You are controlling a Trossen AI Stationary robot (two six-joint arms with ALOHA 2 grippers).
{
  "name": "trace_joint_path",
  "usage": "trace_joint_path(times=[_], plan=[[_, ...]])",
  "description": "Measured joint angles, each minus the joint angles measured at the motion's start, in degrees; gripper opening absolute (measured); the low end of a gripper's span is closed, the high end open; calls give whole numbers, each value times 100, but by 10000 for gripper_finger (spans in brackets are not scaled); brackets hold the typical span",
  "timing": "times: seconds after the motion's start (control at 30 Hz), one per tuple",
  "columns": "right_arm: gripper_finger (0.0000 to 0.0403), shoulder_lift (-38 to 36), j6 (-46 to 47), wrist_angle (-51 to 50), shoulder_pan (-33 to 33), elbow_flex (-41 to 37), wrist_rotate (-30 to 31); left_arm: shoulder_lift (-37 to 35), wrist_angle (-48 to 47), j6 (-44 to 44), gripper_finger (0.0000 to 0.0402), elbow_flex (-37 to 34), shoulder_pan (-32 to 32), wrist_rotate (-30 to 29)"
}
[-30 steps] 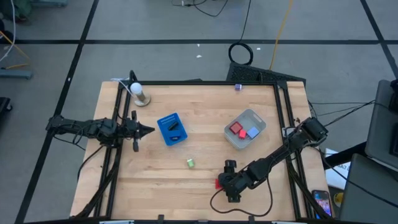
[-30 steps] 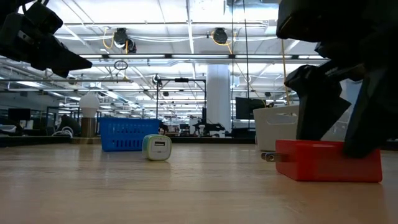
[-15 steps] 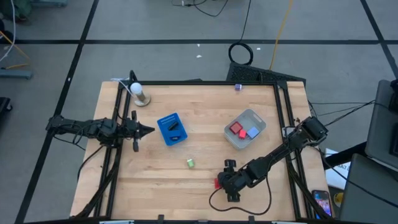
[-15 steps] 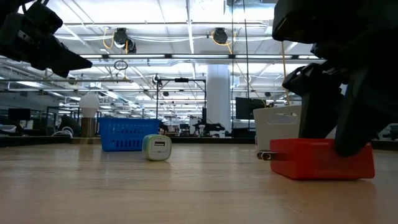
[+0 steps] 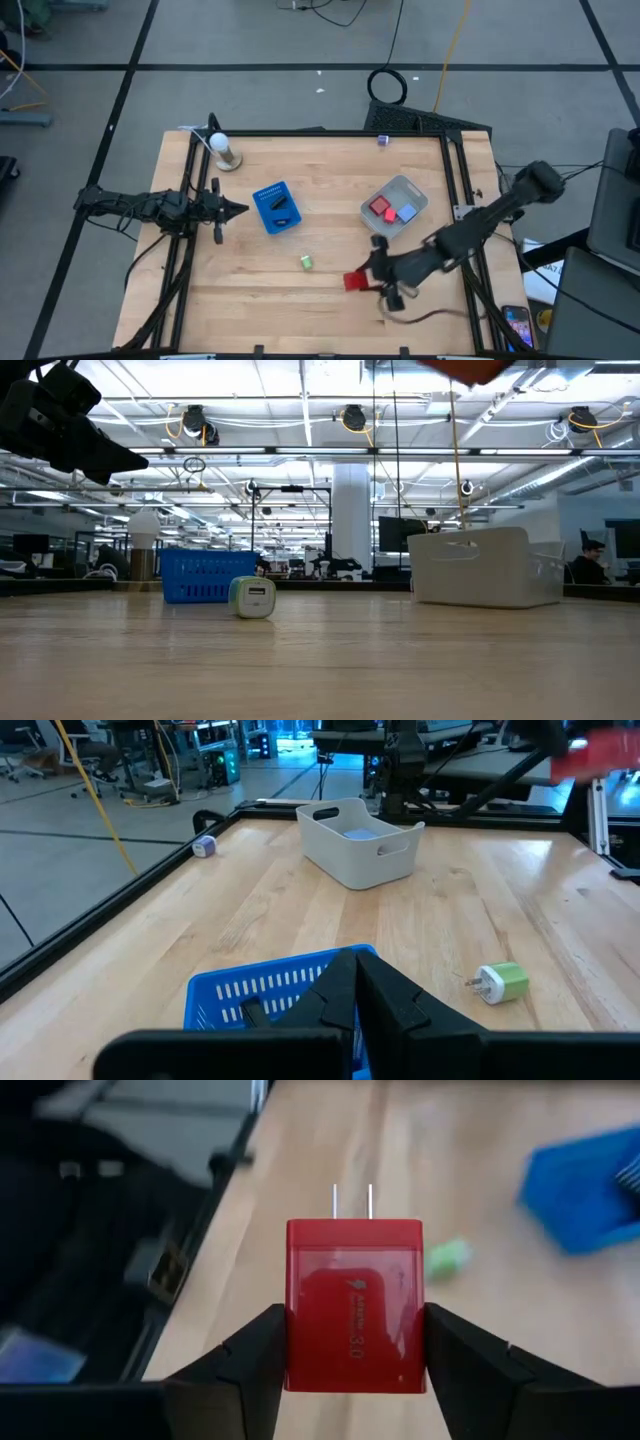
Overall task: Pick & Place Office items
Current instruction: Put the red charger adapter into the grey bin
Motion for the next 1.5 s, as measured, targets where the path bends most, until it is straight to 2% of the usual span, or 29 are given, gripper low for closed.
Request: trace_joint_path(times=[0.07,0.3,0.53,0.8,1.1,1.5], plan=[[191,-471,-286,111,0,-173,199,-2,0,-17,15,0,2,1],[191,-2310,-1187,798,-148,-1147,198,-2,0,-1,15,0,-1,1],[191,-4202,-1468,1173,-550,-2396,238,-1,-3,5,15,0,1,0],[191,-5903,-1505,1322,-937,-3618,210,0,-4,3,15,-2,-1,-1],[191,-6959,-1649,1557,-984,-4439,184,-1,-5,1,15,-2,0,-1],[191,-7492,-1623,1597,-981,-5065,193,0,-13,1,15,-2,1,0]])
